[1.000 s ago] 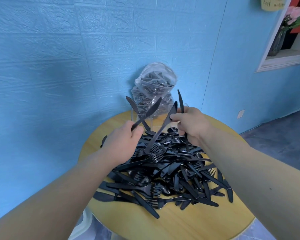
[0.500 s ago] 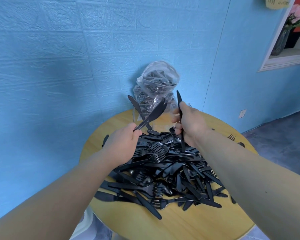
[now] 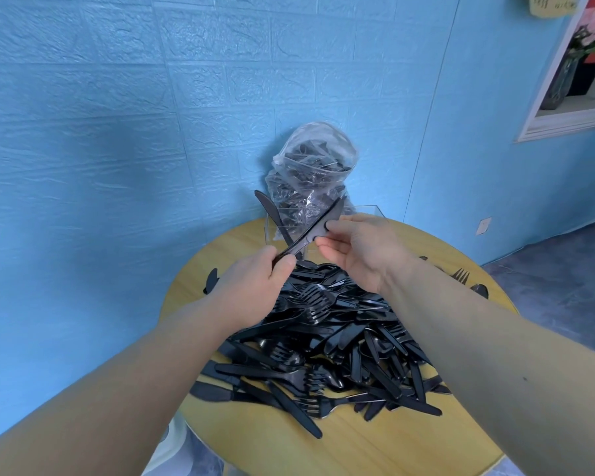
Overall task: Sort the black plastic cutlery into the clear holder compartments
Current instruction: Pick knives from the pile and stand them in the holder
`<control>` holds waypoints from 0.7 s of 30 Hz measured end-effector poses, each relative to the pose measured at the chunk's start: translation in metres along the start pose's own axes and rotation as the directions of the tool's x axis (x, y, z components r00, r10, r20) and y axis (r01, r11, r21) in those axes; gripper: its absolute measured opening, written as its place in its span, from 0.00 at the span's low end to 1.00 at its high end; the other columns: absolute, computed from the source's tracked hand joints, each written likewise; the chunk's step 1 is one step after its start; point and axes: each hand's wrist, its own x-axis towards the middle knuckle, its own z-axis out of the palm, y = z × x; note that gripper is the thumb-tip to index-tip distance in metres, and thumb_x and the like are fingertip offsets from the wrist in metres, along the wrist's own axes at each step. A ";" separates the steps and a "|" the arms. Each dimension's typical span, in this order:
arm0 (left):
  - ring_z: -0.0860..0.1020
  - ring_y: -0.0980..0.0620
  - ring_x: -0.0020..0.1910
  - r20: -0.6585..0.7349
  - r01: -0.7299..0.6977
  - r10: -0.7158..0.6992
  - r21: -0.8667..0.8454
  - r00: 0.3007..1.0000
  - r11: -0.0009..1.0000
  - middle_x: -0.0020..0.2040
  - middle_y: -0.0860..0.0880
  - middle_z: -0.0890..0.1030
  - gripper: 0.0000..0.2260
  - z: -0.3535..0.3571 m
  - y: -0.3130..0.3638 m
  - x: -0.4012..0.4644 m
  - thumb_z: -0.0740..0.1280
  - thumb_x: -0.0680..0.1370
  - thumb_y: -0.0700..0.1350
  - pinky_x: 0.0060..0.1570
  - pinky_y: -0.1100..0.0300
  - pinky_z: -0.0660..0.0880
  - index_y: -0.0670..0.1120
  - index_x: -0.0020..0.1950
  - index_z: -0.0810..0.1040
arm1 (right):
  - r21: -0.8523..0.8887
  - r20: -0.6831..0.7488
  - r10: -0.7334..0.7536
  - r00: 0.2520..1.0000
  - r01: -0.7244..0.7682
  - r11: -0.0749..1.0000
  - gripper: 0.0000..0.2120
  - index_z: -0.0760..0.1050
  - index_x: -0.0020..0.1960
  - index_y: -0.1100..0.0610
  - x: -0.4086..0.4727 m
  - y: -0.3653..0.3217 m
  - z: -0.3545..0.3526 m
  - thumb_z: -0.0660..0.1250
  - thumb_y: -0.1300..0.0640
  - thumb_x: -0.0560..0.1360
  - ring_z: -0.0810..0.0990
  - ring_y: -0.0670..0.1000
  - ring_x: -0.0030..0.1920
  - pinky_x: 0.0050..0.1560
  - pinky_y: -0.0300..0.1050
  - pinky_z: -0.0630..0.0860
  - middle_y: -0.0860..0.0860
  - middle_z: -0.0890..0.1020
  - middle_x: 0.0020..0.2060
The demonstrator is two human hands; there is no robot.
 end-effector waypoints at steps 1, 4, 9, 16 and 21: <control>0.68 0.52 0.31 0.004 -0.007 0.007 0.006 1.000 1.000 0.33 0.50 0.70 0.16 0.000 -0.001 0.000 0.50 0.83 0.55 0.32 0.56 0.63 0.46 0.43 0.68 | 0.004 0.000 -0.001 1.000 0.001 1.000 0.11 0.69 0.57 0.63 -0.001 0.000 0.001 0.65 0.67 0.76 0.82 0.50 0.31 0.34 0.40 0.80 0.59 0.79 0.39; 0.67 0.53 0.29 0.028 -0.010 0.009 0.002 1.000 1.000 0.31 0.51 0.69 0.15 -0.001 -0.003 -0.001 0.52 0.83 0.52 0.29 0.58 0.61 0.45 0.47 0.71 | -0.349 -0.067 -0.203 0.977 0.168 0.922 0.09 0.71 0.51 0.58 -0.003 0.003 -0.002 0.68 0.64 0.74 0.81 0.50 0.34 0.39 0.43 0.81 0.53 0.78 0.40; 0.66 0.53 0.30 0.059 -0.026 0.023 0.055 0.998 0.998 0.32 0.51 0.68 0.14 -0.004 -0.002 -0.002 0.51 0.83 0.51 0.30 0.58 0.61 0.48 0.42 0.67 | -0.773 0.180 -0.500 0.847 0.437 0.461 0.15 0.74 0.63 0.48 -0.006 0.003 -0.009 0.64 0.58 0.77 0.77 0.50 0.38 0.43 0.46 0.76 0.43 0.77 0.43; 0.66 0.52 0.32 0.011 -0.010 0.010 -0.022 1.000 1.000 0.33 0.50 0.68 0.12 -0.004 0.001 -0.001 0.52 0.83 0.50 0.32 0.56 0.62 0.46 0.46 0.69 | -0.709 0.055 -0.494 0.868 0.383 0.593 0.09 0.81 0.53 0.52 -0.008 -0.003 -0.008 0.65 0.60 0.77 0.81 0.62 0.42 0.48 0.54 0.80 0.49 0.83 0.41; 0.64 0.51 0.31 -0.011 -0.014 0.013 -0.129 1.000 0.992 0.33 0.49 0.67 0.14 -0.009 0.003 0.002 0.51 0.83 0.49 0.35 0.54 0.63 0.40 0.50 0.69 | -0.318 -0.042 -0.362 0.931 0.331 0.888 0.08 0.74 0.51 0.53 -0.006 -0.007 -0.003 0.66 0.64 0.76 0.77 0.46 0.30 0.33 0.38 0.76 0.51 0.78 0.35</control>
